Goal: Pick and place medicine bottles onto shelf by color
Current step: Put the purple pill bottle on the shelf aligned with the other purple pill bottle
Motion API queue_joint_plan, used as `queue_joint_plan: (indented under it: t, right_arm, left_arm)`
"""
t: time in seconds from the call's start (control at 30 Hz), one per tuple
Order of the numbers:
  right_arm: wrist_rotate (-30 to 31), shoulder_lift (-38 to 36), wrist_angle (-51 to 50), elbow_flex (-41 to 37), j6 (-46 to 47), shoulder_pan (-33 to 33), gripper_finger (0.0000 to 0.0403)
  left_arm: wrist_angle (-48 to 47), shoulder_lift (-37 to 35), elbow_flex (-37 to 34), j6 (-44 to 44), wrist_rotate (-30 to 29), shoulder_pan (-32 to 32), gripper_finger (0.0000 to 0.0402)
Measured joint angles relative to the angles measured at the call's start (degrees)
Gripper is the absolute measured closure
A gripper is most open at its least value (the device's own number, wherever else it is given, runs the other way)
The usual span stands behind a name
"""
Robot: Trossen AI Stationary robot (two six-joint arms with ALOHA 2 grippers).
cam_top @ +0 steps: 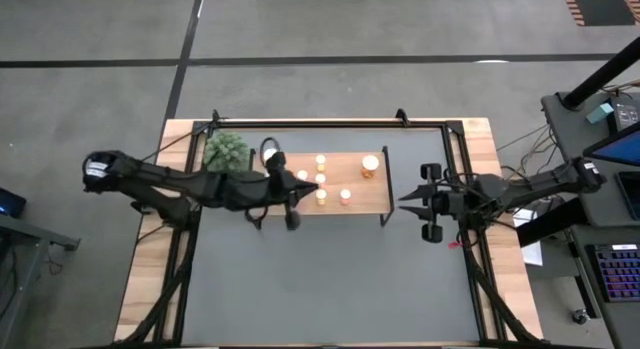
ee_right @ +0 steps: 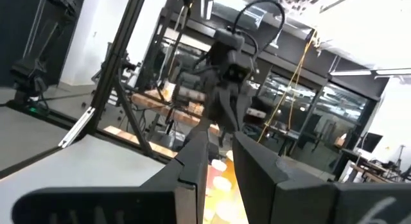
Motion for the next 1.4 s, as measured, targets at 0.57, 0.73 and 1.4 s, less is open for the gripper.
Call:
queue_joint_plan:
  t: [0.57,0.73,1.4]
  right_arm:
    - [0.3,-6.4,-0.6,-2.0,-0.5,-0.3,0.034]
    - [0.3,-6.4,-0.7,-2.0,-0.6,-0.3,0.034]
    - [0.3,-6.4,-1.5,-2.0,-1.0,-0.3,0.034]
  left_arm:
    - [-24.7,4.6,8.1,0.1,0.3,9.4,0.0401]
    - [-24.9,5.8,7.9,0.3,0.3,9.7,0.0402]
    - [-27.7,6.1,7.5,0.1,-0.5,9.7,0.0401]
